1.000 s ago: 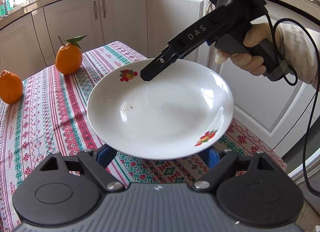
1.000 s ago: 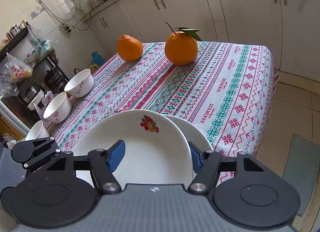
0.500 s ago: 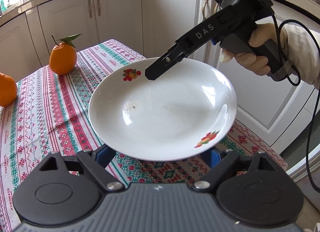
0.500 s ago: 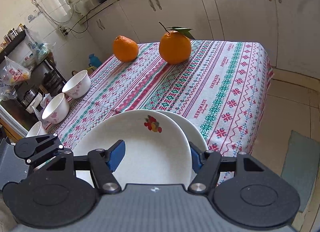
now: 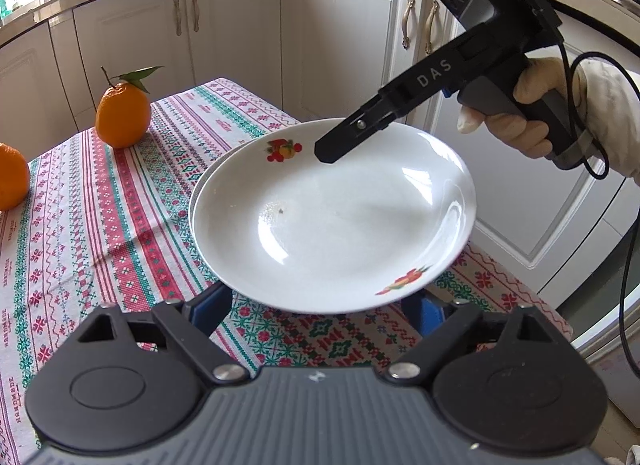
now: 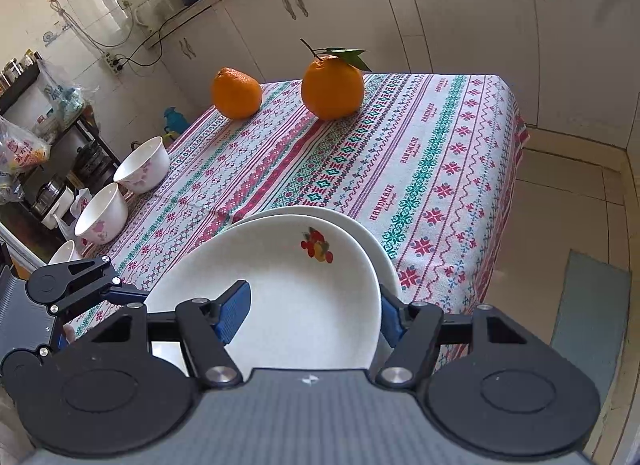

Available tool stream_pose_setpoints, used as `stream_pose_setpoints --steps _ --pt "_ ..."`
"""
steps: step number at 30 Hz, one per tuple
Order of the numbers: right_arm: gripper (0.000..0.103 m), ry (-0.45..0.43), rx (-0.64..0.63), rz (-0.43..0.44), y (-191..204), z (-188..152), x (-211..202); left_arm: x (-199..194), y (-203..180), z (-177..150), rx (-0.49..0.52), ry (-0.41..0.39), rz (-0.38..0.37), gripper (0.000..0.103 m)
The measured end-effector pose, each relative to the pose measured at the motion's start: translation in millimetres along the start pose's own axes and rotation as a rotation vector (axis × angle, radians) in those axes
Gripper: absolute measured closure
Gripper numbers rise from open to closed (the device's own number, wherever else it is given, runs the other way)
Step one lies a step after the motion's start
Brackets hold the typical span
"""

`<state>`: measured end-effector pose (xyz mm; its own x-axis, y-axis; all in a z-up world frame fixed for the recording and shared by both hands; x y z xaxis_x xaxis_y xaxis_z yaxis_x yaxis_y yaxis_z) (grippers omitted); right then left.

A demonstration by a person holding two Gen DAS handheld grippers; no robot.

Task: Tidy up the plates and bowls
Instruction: 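Lower the held plate onto the plate stack with the right tool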

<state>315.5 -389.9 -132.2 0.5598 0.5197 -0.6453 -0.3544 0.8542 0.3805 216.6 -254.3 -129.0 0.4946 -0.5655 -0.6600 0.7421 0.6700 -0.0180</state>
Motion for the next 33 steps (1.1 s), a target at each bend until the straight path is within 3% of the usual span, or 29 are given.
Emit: stream_pose_setpoints --steps 22,33 --pt "0.031 -0.018 0.006 -0.079 1 -2 -14 -7 2 -3 0.0 -0.021 0.002 0.011" --pt "0.029 0.014 -0.012 -0.158 -1 -7 -15 -16 1 -4 0.005 -0.048 -0.008 0.011"
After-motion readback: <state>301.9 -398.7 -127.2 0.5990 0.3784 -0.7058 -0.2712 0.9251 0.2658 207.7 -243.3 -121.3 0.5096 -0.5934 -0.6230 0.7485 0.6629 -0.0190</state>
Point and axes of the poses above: each gripper's, at about its wrist camera, not at the fingertips, and x roughly the way its jaws point, y to its left, z to its top, the point moved 10 cm from there along x, roughly the way its jaws point, and after that the axes turned 5 degrees about -y, right-handed, at the moved point
